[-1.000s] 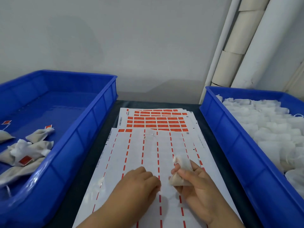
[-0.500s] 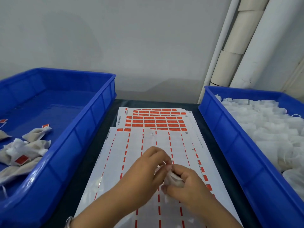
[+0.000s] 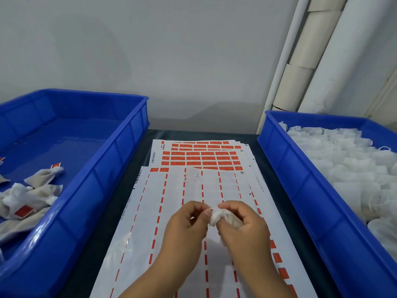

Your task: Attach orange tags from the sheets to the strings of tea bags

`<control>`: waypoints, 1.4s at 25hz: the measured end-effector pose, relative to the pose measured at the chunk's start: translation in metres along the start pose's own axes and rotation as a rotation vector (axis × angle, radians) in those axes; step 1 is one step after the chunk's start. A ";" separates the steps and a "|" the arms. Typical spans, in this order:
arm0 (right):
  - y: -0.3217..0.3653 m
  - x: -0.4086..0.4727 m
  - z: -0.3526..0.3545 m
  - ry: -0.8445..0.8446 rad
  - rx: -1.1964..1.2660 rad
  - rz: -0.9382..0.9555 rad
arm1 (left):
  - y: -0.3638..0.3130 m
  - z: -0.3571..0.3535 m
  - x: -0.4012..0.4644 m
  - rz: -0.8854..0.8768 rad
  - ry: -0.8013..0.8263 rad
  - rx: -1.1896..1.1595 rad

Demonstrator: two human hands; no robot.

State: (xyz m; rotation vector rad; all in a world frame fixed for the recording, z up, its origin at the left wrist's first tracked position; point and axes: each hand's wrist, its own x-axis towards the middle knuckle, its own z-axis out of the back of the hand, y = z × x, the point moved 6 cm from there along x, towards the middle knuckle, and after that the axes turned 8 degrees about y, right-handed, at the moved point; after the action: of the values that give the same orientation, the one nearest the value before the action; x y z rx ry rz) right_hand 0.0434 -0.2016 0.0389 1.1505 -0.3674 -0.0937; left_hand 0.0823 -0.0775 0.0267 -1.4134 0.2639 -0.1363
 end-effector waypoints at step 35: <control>-0.007 0.004 -0.007 0.041 0.066 -0.323 | -0.034 0.007 -0.002 -0.280 -0.026 0.508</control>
State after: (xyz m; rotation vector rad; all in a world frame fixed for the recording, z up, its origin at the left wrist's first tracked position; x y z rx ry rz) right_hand 0.0508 -0.1994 0.0312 1.2678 -0.1467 -0.3419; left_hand 0.0842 -0.0751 0.0617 -0.9381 0.0026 -0.3867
